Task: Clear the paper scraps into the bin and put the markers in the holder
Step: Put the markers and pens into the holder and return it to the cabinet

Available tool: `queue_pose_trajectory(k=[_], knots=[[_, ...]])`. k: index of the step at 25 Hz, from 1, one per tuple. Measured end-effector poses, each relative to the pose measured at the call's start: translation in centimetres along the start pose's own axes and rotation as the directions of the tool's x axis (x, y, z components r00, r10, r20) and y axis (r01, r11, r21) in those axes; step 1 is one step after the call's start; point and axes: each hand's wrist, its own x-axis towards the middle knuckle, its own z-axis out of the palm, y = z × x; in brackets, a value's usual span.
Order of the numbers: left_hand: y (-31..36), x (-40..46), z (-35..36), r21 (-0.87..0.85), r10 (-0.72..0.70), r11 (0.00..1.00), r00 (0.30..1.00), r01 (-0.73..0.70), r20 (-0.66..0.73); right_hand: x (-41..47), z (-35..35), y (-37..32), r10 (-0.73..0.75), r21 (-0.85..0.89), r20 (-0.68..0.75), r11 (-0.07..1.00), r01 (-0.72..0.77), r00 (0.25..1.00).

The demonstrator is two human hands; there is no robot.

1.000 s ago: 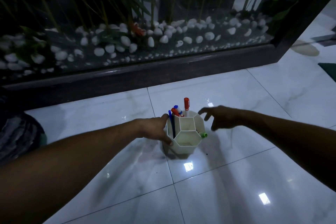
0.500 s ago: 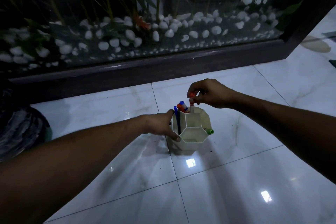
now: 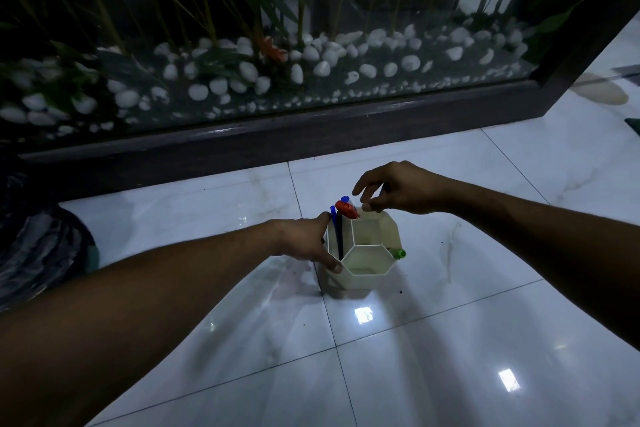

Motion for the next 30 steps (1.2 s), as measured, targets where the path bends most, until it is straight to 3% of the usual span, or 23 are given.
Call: queue_pose_trajectory(k=[3,5,8,11,15,19,30], knots=[[0.0,0.0,-0.1,-0.009,0.01,1.0,1.0,-0.01,-0.002,0.1,-0.2,0.7,0.024,-0.056,-0.042,0.998,-0.026,0.999],[-0.5,0.0,0.3,-0.027,0.019,0.999,1.0,-0.019,-0.025,-0.4,-0.5,2.2,0.054,-0.186,-0.07,0.98,-0.067,0.996],[-1.3,0.3,1.5,-0.038,0.032,0.999,0.996,-0.035,-0.083,-2.3,1.2,5.8,0.198,-0.357,0.088,0.921,-0.154,0.976],[-1.6,0.7,2.6,-0.085,0.064,0.993,0.988,-0.076,-0.142,-4.2,5.2,8.0,0.218,-0.175,0.247,0.968,-0.177,0.944],[-2.1,0.9,3.8,-0.199,0.077,0.973,0.976,-0.119,-0.205,-4.2,8.3,7.5,0.13,0.111,0.088,0.984,-0.14,0.988],[-3.2,0.6,3.2,-0.324,0.033,0.937,0.958,-0.129,-0.286,-3.0,6.9,6.8,0.096,0.185,0.035,0.978,-0.101,0.995],[-2.0,-4.7,-9.5,-0.344,0.085,0.909,0.914,-0.234,-0.397,1.2,-1.2,-0.7,0.015,0.272,-0.152,0.962,0.028,0.988]])
